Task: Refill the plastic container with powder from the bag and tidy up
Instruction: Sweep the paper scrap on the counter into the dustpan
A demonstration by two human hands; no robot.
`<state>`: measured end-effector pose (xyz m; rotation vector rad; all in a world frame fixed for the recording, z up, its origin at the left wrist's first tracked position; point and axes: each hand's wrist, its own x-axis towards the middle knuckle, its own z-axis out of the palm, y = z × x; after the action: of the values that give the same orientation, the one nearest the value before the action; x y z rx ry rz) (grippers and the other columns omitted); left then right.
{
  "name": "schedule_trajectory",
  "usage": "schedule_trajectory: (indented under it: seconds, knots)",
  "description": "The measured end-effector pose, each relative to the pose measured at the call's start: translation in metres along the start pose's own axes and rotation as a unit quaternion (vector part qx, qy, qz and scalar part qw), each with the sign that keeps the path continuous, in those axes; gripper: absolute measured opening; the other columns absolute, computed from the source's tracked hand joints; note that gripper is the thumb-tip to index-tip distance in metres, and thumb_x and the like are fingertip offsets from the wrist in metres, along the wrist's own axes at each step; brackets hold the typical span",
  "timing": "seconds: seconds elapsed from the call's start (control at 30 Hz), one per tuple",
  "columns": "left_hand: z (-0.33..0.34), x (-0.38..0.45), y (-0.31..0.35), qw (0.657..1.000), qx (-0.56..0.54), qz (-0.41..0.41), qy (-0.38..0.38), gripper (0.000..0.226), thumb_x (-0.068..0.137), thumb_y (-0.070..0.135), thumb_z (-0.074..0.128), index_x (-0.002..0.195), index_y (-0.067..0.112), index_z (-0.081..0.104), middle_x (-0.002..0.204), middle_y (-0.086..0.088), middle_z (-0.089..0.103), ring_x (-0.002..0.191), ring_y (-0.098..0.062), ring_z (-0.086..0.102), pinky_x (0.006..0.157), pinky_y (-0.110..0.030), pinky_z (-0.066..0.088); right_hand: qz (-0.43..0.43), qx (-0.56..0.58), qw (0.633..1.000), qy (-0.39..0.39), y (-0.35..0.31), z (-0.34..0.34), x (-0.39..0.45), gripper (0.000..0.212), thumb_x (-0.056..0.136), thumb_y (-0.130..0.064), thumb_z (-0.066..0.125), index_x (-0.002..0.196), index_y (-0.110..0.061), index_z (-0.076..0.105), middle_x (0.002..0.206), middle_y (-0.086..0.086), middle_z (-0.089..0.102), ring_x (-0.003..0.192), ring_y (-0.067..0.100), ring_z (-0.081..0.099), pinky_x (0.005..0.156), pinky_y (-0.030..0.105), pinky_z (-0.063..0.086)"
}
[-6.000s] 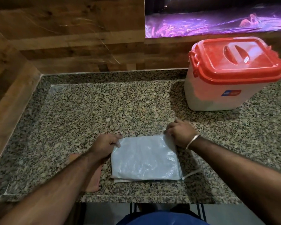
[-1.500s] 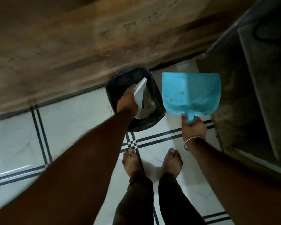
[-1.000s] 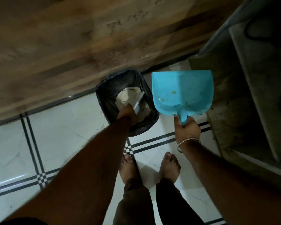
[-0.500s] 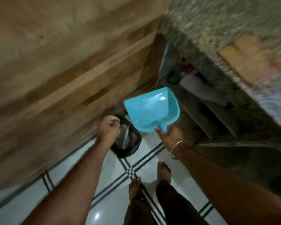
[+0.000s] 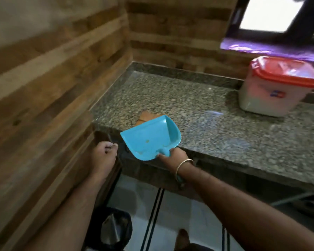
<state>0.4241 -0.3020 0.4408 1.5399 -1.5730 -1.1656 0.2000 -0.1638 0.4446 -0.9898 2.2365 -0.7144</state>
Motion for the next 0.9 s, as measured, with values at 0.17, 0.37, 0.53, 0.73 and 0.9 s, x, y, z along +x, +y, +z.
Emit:
schedule_trajectory:
  seconds: [0.17,0.37,0.53,0.73,0.9]
  knots:
    - [0.078,0.019,0.033,0.992,0.085,0.047,-0.078,0.027,0.085,0.044,0.073,0.087,0.017,0.073,0.076,-0.003,0.077,0.076,-0.029,0.074,0.071,-0.039,0.058,0.076,0.044,0.994,0.057,0.048,-0.061,0.010,0.048,0.089,-0.050,0.072,0.106,-0.005,0.073,0.102,0.012,0.074,0.098,0.030,0.070,0.077,0.037,0.055]
    - [0.151,0.043,0.059,0.972,0.189,0.090,-0.106,0.006,0.092,0.015,0.075,0.088,0.016,0.072,0.079,-0.001,0.069,0.081,-0.028,0.065,0.067,-0.031,0.039,0.163,0.088,0.978,0.091,0.120,-0.105,0.021,0.037,0.089,-0.042,0.073,0.107,-0.009,0.073,0.094,0.006,0.071,0.093,0.026,0.070,0.076,0.031,0.054]
    - [0.188,0.086,0.058,0.958,0.253,0.093,-0.094,0.010,0.093,0.022,0.078,0.099,0.022,0.071,0.108,-0.011,0.077,0.099,-0.035,0.071,0.075,-0.031,0.046,0.194,0.090,0.973,0.086,0.147,-0.122,0.040,0.028,0.092,-0.044,0.072,0.091,-0.016,0.067,0.077,-0.002,0.064,0.082,0.023,0.068,0.064,0.029,0.048]
    - [0.216,0.124,0.061,0.933,0.318,0.111,-0.129,0.051,0.091,0.028,0.082,0.137,0.012,0.068,0.126,-0.016,0.075,0.098,-0.033,0.071,0.073,-0.032,0.051,0.211,0.055,0.971,0.097,0.148,-0.126,0.076,0.035,0.092,-0.047,0.069,0.090,-0.012,0.068,0.075,0.002,0.061,0.078,0.026,0.063,0.055,0.027,0.038]
    - [0.237,0.132,0.070,0.920,0.332,0.164,-0.127,0.027,0.097,0.018,0.075,0.121,0.008,0.073,0.109,-0.007,0.076,0.078,-0.016,0.065,0.060,-0.021,0.044,0.232,0.035,0.966,0.107,0.139,-0.122,0.100,0.044,0.094,-0.051,0.067,0.100,-0.008,0.073,0.081,0.004,0.062,0.075,0.025,0.057,0.050,0.023,0.029]
